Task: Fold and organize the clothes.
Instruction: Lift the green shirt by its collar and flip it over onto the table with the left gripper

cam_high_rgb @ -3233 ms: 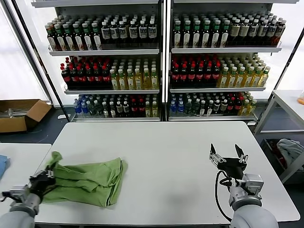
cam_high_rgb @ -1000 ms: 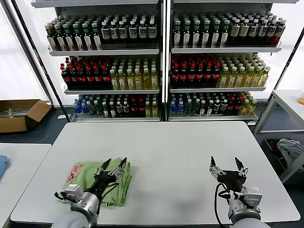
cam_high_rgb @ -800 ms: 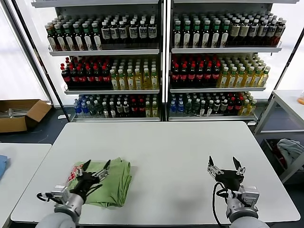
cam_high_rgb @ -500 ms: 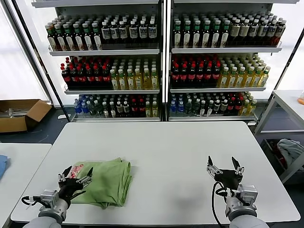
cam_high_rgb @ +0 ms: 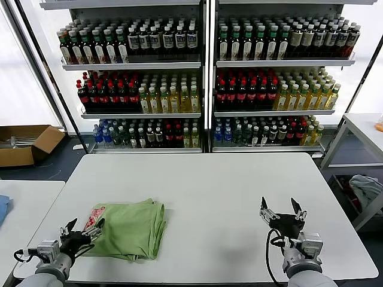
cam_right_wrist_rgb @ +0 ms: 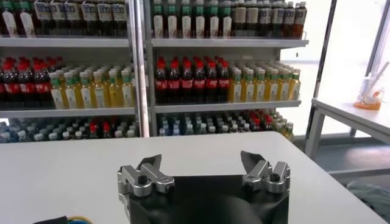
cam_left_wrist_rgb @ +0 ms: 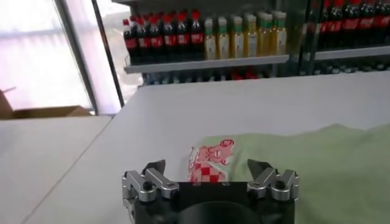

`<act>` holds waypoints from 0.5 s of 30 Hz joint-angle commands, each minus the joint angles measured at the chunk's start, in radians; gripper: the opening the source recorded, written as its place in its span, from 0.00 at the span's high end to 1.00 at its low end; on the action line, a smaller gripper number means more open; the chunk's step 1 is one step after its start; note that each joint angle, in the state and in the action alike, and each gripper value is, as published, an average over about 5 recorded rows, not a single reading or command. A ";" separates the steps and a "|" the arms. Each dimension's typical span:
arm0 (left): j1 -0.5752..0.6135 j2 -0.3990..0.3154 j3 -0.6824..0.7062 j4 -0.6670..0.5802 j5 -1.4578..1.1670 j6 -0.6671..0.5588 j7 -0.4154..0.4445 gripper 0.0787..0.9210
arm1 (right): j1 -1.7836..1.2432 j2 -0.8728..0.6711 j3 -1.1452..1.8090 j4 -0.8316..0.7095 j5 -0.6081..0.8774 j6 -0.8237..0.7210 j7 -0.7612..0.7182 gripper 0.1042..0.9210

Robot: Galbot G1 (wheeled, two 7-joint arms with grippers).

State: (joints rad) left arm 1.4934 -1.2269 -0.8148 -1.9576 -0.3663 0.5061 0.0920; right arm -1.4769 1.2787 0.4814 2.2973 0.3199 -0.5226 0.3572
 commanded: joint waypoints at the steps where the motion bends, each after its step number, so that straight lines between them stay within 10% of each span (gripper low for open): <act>1: -0.004 0.000 -0.017 0.048 -0.180 0.034 0.006 0.12 | -0.001 0.000 0.001 0.001 -0.001 -0.001 0.001 0.12; 15: -0.016 0.003 -0.013 0.089 -0.218 0.045 0.015 0.17 | -0.011 0.003 0.000 0.010 -0.005 0.003 0.001 0.12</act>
State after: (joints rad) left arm 1.4798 -1.2263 -0.8228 -1.8959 -0.5262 0.5392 0.1021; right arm -1.4883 1.2817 0.4805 2.3064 0.3157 -0.5200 0.3581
